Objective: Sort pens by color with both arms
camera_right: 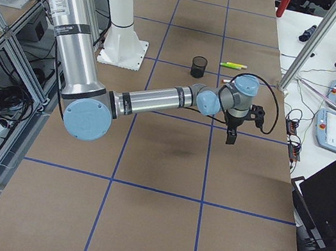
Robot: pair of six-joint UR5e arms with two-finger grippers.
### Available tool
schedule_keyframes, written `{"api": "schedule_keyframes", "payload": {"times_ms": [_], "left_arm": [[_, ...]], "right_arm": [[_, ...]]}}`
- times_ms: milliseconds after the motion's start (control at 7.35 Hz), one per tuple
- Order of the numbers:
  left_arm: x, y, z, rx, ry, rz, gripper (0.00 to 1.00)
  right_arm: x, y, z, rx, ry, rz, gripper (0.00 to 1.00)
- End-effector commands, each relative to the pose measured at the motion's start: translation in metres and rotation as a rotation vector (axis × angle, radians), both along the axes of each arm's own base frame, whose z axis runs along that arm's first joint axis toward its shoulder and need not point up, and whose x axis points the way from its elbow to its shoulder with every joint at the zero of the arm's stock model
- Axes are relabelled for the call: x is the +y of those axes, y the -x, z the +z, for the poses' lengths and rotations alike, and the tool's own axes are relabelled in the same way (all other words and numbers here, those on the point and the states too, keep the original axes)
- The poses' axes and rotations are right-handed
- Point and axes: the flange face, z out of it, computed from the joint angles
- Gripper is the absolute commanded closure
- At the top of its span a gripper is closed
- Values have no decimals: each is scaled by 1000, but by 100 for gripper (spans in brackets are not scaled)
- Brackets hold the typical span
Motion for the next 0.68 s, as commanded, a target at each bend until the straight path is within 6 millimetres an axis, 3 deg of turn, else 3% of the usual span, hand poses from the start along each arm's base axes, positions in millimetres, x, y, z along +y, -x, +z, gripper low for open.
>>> {"api": "schedule_keyframes", "payload": {"times_ms": [0,136,408,544], "left_arm": [[17,31,27,58,51,-18,0],[30,33,42,58,74,-18,0],[31,34,42,49,67,-21,0],[31,34,43,49,74,-26,0]], "right_arm": [[15,-34,35,3,28,-34,1],[24,-38,50,-2,52,-38,1],[43,-49,68,-49,92,-38,1],[44,-49,66,-79,100,-43,1]]}}
